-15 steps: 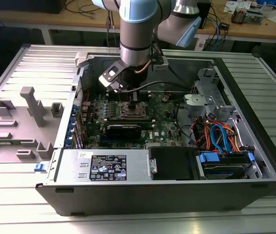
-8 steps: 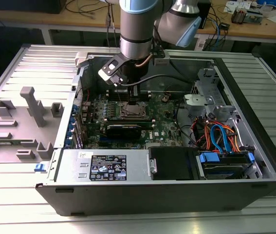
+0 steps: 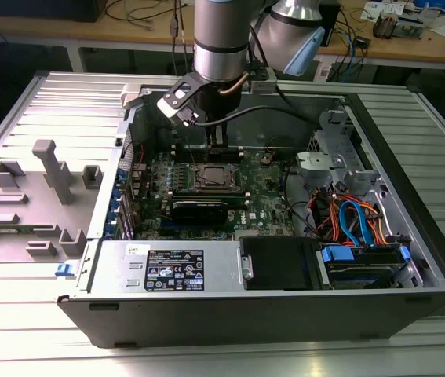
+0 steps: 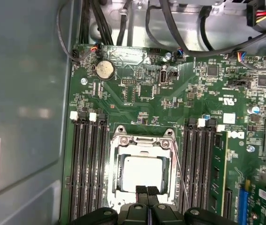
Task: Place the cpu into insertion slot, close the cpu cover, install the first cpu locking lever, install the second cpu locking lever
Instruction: 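Install the first cpu locking lever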
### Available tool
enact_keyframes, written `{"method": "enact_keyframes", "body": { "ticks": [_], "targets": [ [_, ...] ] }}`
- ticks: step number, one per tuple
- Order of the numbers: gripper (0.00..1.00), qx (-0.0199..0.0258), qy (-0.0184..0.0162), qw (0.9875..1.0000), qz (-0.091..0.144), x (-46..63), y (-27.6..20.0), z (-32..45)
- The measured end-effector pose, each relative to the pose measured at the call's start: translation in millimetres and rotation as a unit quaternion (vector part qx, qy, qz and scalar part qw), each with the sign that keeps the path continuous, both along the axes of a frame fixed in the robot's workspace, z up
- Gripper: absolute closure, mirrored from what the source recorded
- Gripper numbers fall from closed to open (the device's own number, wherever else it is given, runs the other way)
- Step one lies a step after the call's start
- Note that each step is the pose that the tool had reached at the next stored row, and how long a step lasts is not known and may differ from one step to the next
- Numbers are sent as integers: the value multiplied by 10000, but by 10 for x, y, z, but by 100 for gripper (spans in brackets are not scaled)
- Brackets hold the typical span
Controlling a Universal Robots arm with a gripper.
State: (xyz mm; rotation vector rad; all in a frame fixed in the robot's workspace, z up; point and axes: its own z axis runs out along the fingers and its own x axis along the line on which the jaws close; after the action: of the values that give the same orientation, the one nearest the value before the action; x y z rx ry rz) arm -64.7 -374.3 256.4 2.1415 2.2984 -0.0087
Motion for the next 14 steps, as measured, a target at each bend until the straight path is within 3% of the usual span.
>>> {"method": "enact_keyframes", "body": {
  "ticks": [4,9,12,14],
  "targets": [
    [89,0,8,10000,0,0,0,103],
    [89,18,22,10000,32,1,0,133],
    [89,17,24,9988,492,1,0,131],
    [89,16,24,9967,813,1,0,129]
  ]
}}
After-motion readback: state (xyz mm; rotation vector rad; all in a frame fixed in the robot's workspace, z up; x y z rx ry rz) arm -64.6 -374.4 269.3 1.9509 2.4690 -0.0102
